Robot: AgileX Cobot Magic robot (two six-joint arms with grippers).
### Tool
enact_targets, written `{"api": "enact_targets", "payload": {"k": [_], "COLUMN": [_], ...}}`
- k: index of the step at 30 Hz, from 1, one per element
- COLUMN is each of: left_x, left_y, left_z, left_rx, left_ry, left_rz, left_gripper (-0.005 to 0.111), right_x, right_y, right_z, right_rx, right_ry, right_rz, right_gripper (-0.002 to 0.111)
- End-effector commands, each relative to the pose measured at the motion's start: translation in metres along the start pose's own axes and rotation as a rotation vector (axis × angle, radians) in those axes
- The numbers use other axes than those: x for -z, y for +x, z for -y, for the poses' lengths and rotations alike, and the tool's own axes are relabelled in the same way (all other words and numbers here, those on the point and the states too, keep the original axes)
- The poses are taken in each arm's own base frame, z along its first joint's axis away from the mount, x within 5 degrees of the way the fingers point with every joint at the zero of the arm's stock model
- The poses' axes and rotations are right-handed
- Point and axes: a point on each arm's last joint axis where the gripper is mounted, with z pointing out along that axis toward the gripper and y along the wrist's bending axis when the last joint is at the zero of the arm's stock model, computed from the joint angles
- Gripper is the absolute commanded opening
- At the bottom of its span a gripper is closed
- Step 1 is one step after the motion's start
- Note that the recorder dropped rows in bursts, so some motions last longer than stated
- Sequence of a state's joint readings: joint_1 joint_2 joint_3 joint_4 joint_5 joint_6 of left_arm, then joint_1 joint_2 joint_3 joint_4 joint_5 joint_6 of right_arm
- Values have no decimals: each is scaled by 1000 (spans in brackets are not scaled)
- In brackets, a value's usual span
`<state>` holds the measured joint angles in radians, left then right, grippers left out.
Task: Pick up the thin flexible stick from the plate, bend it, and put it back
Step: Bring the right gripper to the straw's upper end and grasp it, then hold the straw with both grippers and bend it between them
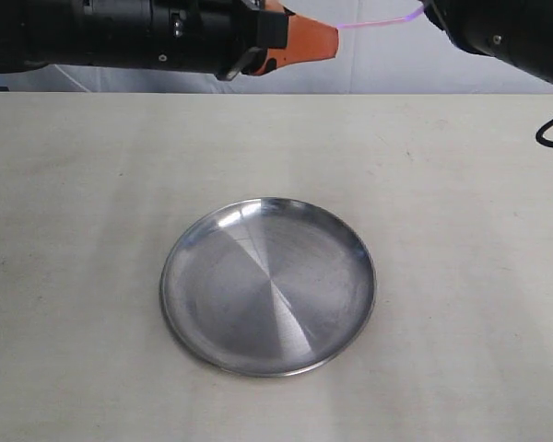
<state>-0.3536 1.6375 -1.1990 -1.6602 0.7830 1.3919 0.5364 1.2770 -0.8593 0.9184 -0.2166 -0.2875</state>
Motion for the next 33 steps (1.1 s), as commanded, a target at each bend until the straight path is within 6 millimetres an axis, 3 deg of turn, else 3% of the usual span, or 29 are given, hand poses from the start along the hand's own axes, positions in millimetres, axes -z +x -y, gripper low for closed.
{"api": "enact_targets", "payload": {"k": [1,18,33], "left_x": [0,-8,-10], "left_y": [-7,-2,-2], "left_z": [5,21,17], "left_rx": [54,44,45], "left_ry": [21,111,55], "left_rz": [61,32,39], "left_gripper": [0,0,0], "right_x": [1,2,4], "right_y": [21,26,31], "right_z": [-7,-9,-17], "right_rx": [40,43,55], "right_ry": [-59,-76,-101], "right_rz": [-176,-228,-225], "right_gripper": [-1,-1,-1]}}
